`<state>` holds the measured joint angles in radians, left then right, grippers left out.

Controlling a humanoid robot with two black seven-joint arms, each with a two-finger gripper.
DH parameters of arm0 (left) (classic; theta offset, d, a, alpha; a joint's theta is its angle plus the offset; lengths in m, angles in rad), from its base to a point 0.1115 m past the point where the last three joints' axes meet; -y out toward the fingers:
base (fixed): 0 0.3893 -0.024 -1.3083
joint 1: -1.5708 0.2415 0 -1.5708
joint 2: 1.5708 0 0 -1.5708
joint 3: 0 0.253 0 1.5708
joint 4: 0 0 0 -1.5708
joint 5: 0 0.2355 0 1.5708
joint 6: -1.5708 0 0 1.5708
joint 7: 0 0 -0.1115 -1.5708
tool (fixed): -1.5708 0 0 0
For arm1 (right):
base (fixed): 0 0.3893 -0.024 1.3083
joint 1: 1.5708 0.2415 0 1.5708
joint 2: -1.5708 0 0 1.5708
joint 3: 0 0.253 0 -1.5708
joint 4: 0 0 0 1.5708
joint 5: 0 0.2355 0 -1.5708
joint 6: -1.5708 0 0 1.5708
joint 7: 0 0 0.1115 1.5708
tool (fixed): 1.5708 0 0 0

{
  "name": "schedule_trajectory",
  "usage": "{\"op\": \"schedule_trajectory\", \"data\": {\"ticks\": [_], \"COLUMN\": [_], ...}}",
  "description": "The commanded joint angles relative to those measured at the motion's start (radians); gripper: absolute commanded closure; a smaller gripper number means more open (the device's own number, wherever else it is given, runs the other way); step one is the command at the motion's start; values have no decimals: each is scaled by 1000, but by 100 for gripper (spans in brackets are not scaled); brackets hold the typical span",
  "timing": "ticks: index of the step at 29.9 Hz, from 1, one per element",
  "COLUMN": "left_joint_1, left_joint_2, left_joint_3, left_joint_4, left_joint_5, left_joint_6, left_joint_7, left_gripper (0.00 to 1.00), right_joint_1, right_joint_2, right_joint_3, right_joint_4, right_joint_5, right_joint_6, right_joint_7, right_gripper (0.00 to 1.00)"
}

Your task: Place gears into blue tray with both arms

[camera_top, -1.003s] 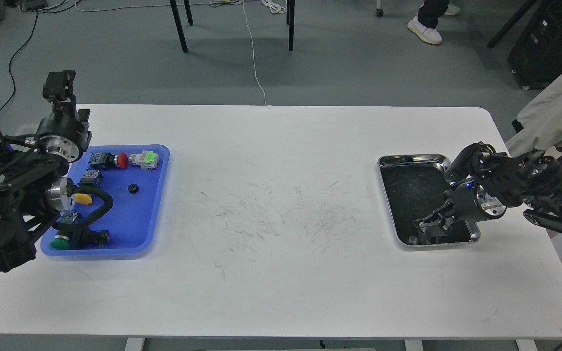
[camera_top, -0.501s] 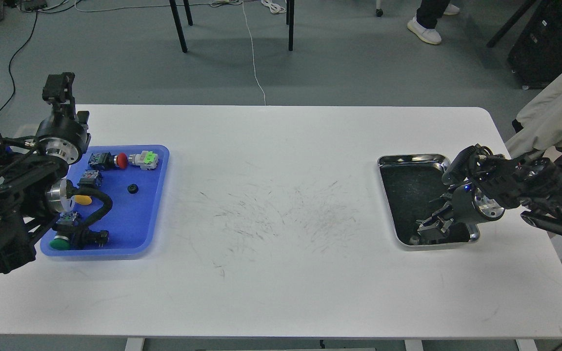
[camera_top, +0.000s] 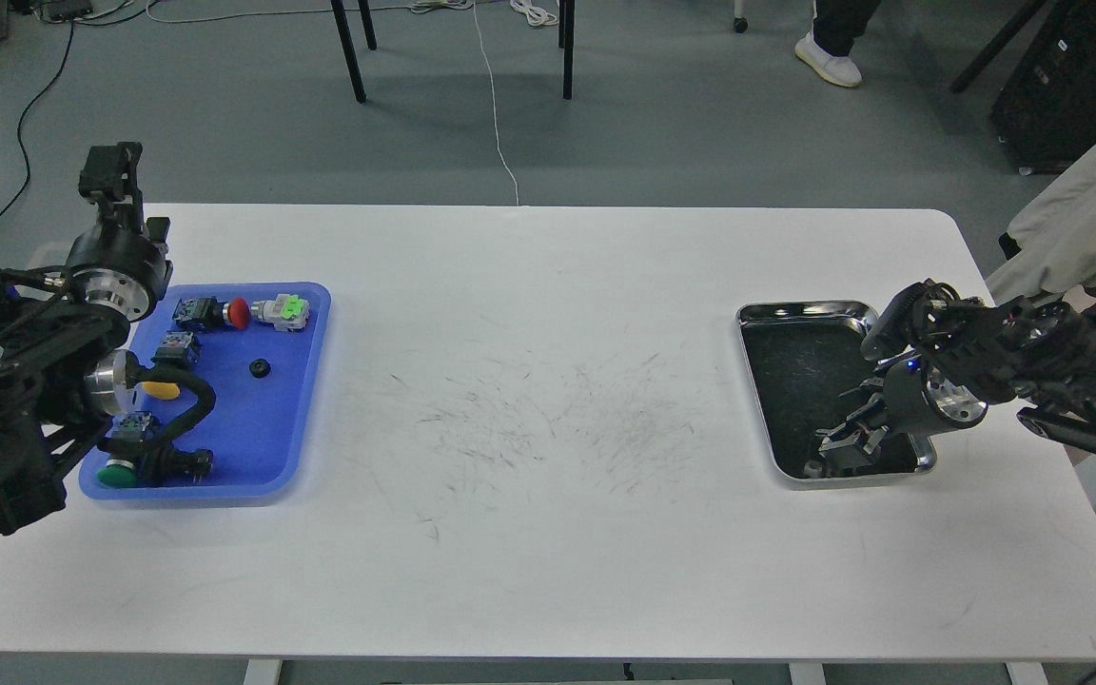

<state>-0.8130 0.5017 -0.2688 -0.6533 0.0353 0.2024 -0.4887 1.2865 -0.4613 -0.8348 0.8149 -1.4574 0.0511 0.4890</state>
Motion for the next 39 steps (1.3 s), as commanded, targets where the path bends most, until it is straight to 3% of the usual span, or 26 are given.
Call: {"op": "schedule_trajectory", "data": {"ticks": [1,10,18,22,27,33,39], "left_joint_1": [-1,-1,-5,-12,-23,-55,-54], "left_joint_2": [-5,-5,3,9,11,3,-5], "left_joint_3": [0,-15,-76,-93,-98,-93,-99], "left_joint_4": [0,-2,-8,-5,1,47,84], "left_joint_5": [0,-6,-66,-106,-114,-114,-113], "left_joint_6": [2,-9,-113,-207,-245,-417,-546], "left_joint_7": [0,0,0,0,36,128,145], "left_gripper": [2,2,3,2,2,2,1], "right_joint_1": [11,54,53,54,51,56,47], "right_joint_2": [0,1,-2,-3,1,1,1], "right_joint_3": [0,-20,-20,-20,-18,-18,-15], "right_joint_4": [9,44,44,44,47,50,50], "right_joint_5": [2,3,3,3,2,2,0], "right_joint_6": [4,32,32,32,32,30,24], "right_joint_7": [0,0,0,0,0,0,0], "right_gripper": [32,32,32,32,32,32,32]}}
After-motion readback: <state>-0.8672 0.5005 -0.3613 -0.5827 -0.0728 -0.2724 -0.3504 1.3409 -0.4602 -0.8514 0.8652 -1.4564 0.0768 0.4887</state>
